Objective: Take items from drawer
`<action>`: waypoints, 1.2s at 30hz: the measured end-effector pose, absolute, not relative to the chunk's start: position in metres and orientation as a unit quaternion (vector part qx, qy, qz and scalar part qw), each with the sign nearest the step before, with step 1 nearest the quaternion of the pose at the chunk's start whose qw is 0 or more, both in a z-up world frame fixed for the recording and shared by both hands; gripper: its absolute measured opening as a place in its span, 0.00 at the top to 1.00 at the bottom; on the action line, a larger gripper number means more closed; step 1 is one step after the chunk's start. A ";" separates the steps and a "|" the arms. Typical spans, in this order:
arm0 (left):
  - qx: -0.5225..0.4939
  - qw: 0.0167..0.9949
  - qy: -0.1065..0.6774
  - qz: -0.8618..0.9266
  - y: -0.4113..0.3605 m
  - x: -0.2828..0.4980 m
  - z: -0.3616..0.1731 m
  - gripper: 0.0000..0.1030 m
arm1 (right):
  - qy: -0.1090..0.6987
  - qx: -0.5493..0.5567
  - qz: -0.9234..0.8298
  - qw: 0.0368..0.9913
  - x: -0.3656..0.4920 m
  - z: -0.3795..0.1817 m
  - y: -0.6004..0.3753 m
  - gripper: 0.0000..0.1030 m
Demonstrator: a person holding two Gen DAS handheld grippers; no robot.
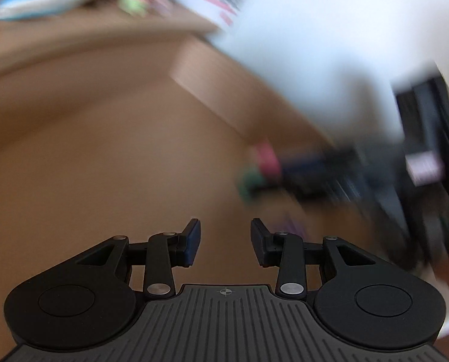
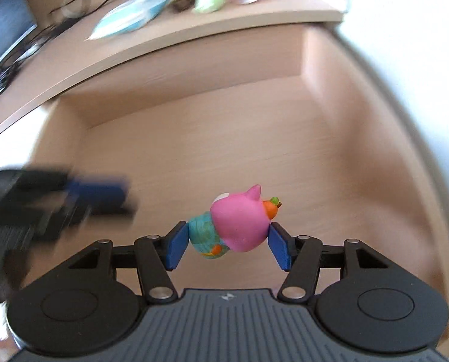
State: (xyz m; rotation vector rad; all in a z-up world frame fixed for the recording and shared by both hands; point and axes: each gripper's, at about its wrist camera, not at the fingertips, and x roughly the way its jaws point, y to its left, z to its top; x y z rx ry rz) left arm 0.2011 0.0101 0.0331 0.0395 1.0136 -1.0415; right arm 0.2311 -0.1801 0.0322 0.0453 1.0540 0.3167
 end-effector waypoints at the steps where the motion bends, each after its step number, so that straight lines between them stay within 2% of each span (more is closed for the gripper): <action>1: 0.036 0.735 0.472 -0.484 -0.001 0.195 0.031 0.61 | 0.492 0.018 0.139 0.859 0.235 0.028 -0.187 0.44; 4: 0.073 0.704 0.500 -0.498 -0.036 0.185 0.025 0.61 | 0.476 0.048 0.136 0.867 0.245 0.031 -0.211 0.44; 9: 0.090 0.682 0.518 -0.509 -0.091 0.192 0.017 0.61 | 0.419 0.032 0.116 0.900 0.247 0.045 -0.238 0.44; 13: 0.126 0.664 0.524 -0.519 -0.125 0.190 0.006 0.61 | 0.412 0.094 0.136 0.896 0.257 0.041 -0.260 0.43; 18: 0.209 0.677 0.478 -0.519 -0.145 0.171 0.003 0.63 | 0.408 0.133 0.157 0.890 0.250 0.043 -0.270 0.42; 21: 0.259 0.688 0.438 -0.517 -0.146 0.157 0.001 0.62 | 0.412 0.151 0.166 0.883 0.257 0.040 -0.270 0.42; 32: 0.293 0.742 0.395 -0.456 -0.121 0.167 0.002 0.60 | 0.410 0.167 0.169 0.881 0.255 0.038 -0.274 0.41; 36: 0.289 0.773 0.399 -0.400 -0.098 0.192 0.003 0.64 | 0.410 0.167 0.167 0.881 0.255 0.038 -0.274 0.40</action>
